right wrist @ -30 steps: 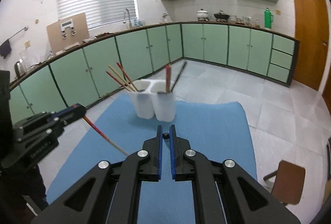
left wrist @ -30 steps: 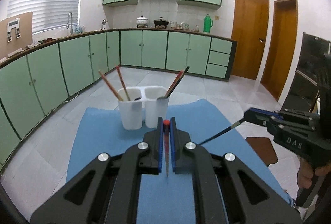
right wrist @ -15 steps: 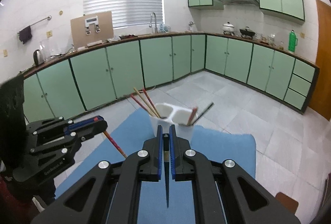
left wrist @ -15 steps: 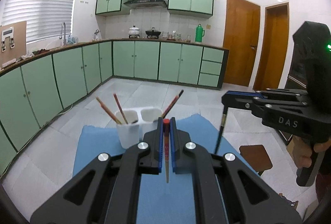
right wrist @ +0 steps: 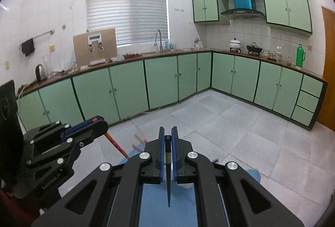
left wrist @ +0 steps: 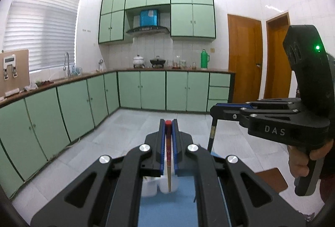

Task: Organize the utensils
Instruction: 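Carry both chopsticks over the white holder and lower them in, then open both tools to release the chopsticks into the holder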

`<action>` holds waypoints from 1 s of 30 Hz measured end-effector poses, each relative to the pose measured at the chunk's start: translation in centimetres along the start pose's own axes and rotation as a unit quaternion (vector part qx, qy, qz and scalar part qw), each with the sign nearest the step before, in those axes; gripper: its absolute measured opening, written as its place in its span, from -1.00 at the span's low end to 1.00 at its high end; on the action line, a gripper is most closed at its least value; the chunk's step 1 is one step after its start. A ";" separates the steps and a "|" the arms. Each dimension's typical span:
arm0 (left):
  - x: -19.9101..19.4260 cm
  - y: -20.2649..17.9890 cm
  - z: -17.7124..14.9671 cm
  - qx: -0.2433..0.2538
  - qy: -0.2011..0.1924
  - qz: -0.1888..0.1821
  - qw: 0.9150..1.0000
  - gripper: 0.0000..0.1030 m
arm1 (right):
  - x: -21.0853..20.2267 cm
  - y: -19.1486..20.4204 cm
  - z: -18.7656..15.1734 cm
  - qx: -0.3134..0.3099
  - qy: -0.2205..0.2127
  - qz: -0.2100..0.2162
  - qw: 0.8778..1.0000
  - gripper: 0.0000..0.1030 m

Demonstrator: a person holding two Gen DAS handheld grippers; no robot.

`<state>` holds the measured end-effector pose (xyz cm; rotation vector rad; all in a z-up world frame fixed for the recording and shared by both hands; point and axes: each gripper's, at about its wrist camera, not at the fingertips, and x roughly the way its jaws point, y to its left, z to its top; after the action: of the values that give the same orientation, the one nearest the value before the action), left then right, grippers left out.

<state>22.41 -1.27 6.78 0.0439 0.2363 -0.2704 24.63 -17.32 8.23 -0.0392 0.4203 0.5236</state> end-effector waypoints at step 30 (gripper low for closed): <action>16.2 6.6 -3.4 -0.023 0.080 0.020 0.996 -0.87 | 14.5 -7.1 -1.2 0.062 0.032 -0.040 0.997 -0.87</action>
<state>38.59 1.17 -0.27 0.0238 0.4011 -0.2223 39.05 -16.70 0.82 0.0463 0.5115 0.4169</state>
